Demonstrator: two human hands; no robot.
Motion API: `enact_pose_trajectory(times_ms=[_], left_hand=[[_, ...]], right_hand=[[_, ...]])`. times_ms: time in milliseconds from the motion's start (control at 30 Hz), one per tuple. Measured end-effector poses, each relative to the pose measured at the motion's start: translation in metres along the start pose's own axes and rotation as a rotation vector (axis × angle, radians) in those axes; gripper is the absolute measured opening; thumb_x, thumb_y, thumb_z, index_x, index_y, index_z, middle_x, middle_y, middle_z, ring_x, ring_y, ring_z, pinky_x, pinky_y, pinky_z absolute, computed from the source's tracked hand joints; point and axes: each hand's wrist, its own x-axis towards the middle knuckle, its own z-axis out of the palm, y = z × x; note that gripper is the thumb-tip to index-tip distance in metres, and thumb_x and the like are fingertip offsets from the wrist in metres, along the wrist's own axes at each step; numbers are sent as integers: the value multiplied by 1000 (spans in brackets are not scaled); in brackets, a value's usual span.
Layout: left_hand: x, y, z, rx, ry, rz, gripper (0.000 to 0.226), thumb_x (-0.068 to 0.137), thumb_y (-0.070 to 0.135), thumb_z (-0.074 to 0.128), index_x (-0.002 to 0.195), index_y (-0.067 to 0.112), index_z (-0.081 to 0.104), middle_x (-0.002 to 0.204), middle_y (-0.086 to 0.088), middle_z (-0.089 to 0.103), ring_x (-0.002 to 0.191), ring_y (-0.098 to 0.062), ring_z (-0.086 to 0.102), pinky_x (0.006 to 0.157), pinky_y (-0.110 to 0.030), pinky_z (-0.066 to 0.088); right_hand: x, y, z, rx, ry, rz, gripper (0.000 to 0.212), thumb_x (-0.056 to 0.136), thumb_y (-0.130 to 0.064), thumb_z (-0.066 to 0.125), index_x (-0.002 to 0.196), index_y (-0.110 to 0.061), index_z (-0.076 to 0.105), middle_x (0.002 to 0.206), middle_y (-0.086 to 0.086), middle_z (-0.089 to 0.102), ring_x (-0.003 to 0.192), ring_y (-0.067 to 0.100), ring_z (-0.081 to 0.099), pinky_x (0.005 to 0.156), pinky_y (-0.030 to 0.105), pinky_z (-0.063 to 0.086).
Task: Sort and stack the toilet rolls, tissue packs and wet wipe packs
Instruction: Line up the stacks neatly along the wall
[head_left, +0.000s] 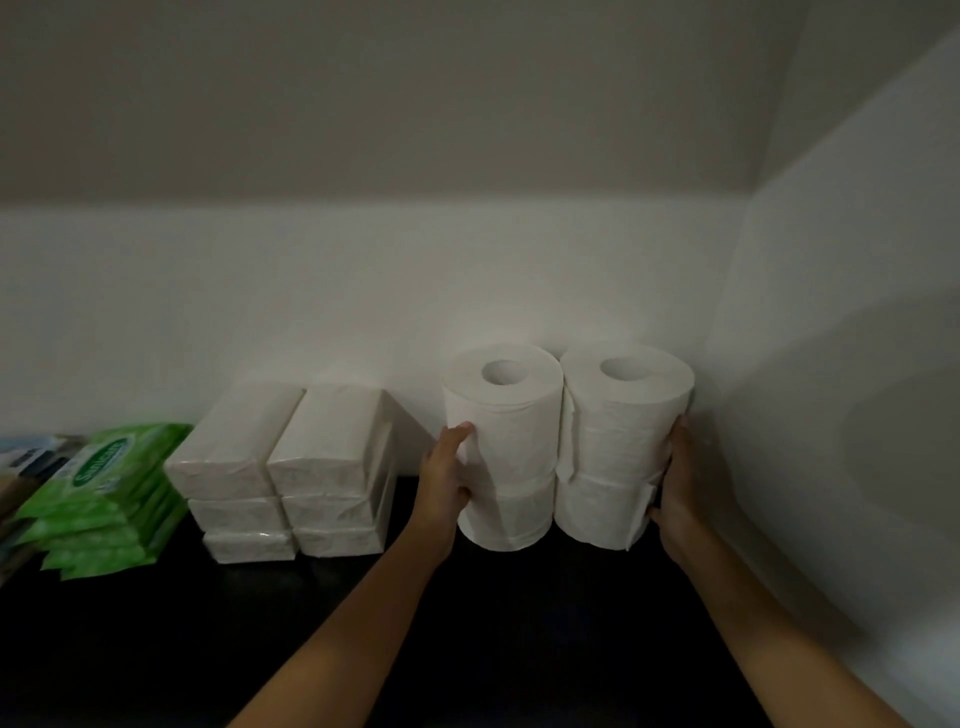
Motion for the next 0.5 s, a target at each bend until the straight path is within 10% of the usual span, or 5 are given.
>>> enact_pose_trajectory(times_ms=[500], left_hand=[[-2,11,-3,40,87,-82,66,89,57,38,146,25,27,153,-3,28,140,-29,26,111,-57,23]], right_hand=[[-5,1,-1,-27,-57,20,46,95,-49,28,127,-22,48,114,-2,52,112,18,48,100,39,39]])
